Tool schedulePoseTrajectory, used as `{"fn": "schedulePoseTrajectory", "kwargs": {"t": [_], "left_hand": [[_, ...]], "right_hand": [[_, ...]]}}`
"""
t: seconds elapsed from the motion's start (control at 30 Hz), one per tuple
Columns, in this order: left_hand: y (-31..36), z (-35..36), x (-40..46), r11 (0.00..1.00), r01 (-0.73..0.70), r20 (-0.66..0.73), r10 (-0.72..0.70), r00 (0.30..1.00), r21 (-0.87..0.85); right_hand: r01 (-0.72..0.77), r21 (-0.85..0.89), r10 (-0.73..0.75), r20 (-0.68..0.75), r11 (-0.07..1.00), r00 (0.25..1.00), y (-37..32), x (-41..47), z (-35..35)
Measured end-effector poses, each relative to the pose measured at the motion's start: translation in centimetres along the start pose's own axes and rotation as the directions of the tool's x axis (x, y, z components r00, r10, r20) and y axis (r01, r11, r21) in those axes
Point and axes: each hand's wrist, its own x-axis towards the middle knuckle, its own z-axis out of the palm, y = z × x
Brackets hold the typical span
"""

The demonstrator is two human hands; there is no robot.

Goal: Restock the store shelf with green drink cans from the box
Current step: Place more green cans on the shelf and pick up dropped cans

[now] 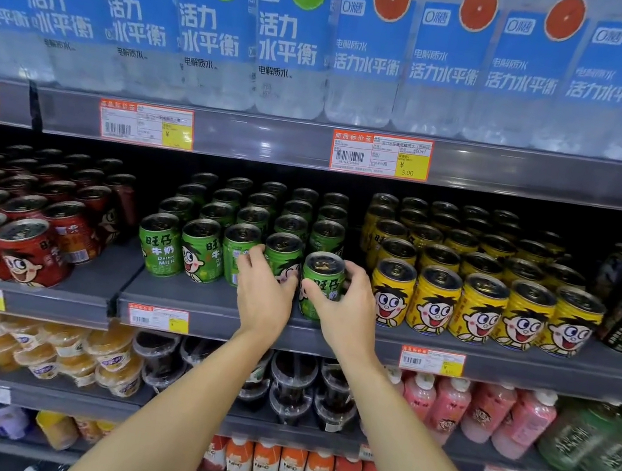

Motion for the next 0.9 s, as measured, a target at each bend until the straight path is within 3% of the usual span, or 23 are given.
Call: {"fn": "schedulePoseTrajectory", "kwargs": {"t": [0.4,0.73,0.83,0.9], "left_hand": [[0.5,0.6,0.7,0.998,0.031,0.026,-0.033,0.999,0.056],[-1.9,-0.7,1.1,0.999,-0.049,0.099,0.049,0.994,0.006],[-3.9,-1.4,0.7,0.970,-0.156,0.151,0.128,0.980,0.189],[-5.2,-1.8,0.5,0.887,-0.288,0.188,0.233,0.954,0.360]], "right_hand": [[-0.006,-0.021,0.006,0.003,1.000,1.000,0.0,-0.1,0.1],[-0.043,-0.047,0.046,0.059,0.998,0.997,-0.5,0.4,-0.1],[-0.044,-0.059,0.048,0.060,0.997,0.997,-0.6,0.3,-0.2],[-0.044,-0.069,0.049,0.061,0.997,0.997,-0.6,0.2,-0.2]]}}
